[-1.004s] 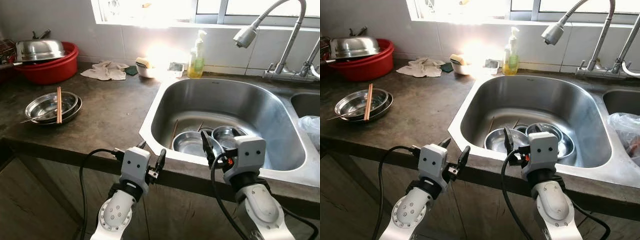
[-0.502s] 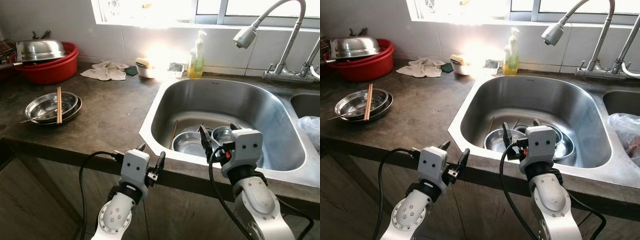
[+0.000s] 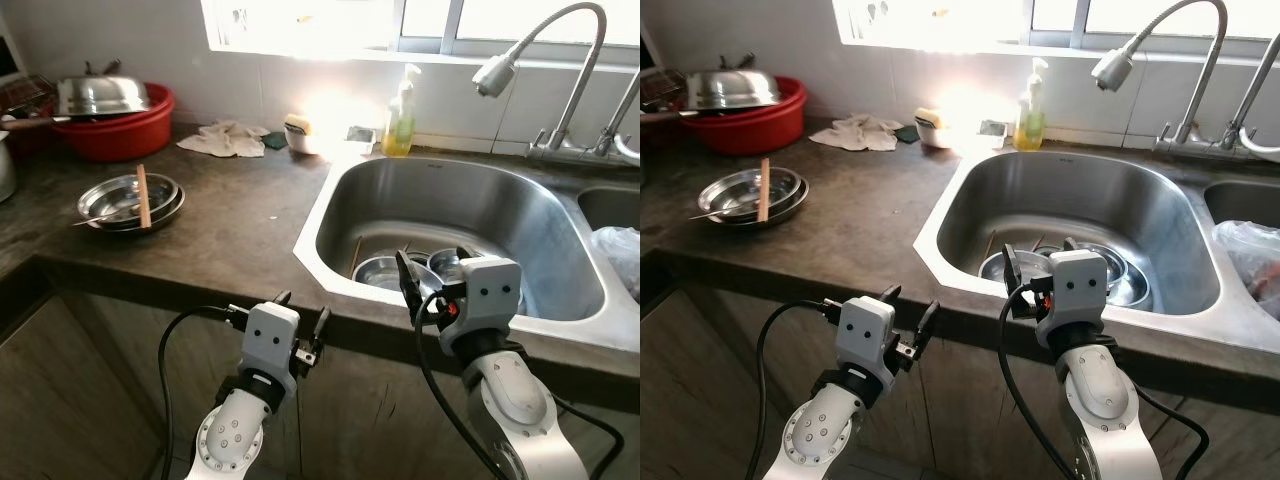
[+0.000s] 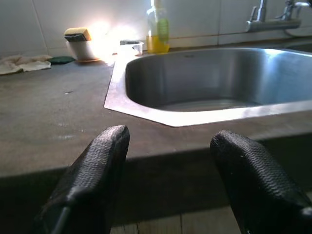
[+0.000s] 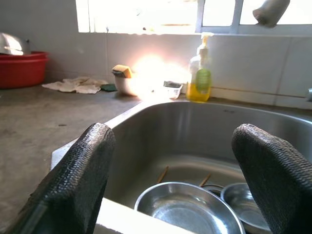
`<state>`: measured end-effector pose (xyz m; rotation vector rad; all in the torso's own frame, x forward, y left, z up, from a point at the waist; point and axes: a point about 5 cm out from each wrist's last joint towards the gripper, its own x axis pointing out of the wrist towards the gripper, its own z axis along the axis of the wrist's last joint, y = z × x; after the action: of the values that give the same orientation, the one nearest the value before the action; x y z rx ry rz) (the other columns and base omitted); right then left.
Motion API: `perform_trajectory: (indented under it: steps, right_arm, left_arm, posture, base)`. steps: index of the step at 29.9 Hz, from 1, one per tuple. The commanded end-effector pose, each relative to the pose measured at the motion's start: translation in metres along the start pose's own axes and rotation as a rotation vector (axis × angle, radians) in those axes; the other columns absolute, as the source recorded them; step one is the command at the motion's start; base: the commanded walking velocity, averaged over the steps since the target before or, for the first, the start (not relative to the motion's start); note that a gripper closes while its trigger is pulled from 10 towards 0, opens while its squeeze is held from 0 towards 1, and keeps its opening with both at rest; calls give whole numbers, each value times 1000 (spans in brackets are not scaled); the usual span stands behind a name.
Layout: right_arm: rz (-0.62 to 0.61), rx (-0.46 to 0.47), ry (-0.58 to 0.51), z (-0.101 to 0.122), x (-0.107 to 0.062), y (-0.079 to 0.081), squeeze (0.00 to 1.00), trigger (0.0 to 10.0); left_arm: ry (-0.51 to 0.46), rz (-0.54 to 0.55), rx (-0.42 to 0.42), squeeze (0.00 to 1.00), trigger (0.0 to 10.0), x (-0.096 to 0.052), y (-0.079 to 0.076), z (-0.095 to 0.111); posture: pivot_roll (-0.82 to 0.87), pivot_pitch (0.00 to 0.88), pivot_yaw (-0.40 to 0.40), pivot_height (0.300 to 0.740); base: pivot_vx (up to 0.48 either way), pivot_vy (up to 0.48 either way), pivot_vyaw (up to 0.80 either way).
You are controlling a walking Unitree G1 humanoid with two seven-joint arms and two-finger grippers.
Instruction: Kitchen organization
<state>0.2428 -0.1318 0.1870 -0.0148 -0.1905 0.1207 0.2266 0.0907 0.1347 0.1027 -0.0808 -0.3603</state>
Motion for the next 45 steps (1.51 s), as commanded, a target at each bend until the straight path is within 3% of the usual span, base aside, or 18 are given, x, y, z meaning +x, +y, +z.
perform_trajectory:
  steps: [1, 5, 19, 30, 45]
  right_arm:
    - [-3, 0, 9, -1, 2, -1, 0, 10000]
    - [0, -33, 26, -3, 2, 0, 0, 10000]
    - [-8, -18, 21, -2, 3, -1, 0, 10000]
    - [11, -34, 17, -2, 3, 1, 0, 10000]
    - [41, -54, -4, 0, 6, 4, 0, 10000]
  left_arm:
    - [0, -6, 0, 0, 10000, 0, -3, 1]
    - [0, -8, -1, 0, 10000, -1, -3, 1]
    - [10, -16, 3, 0, 10000, -2, -4, -1]
    - [7, -14, -10, 0, 10000, -2, -4, -1]
    - [1, -20, 12, 0, 10000, 0, -5, 1]
  posture:
    - [111, 0, -26, 740]
    - [111, 0, -22, 740]
    - [110, 0, -17, 740]
    - [112, 0, -18, 740]
    - [118, 1, -26, 740]
  base:
    - [-274, 0, 0]
    - [-273, 0, 0]
    - [-271, 0, 0]
    - [0, 0, 0]
    - [16, 0, 777]
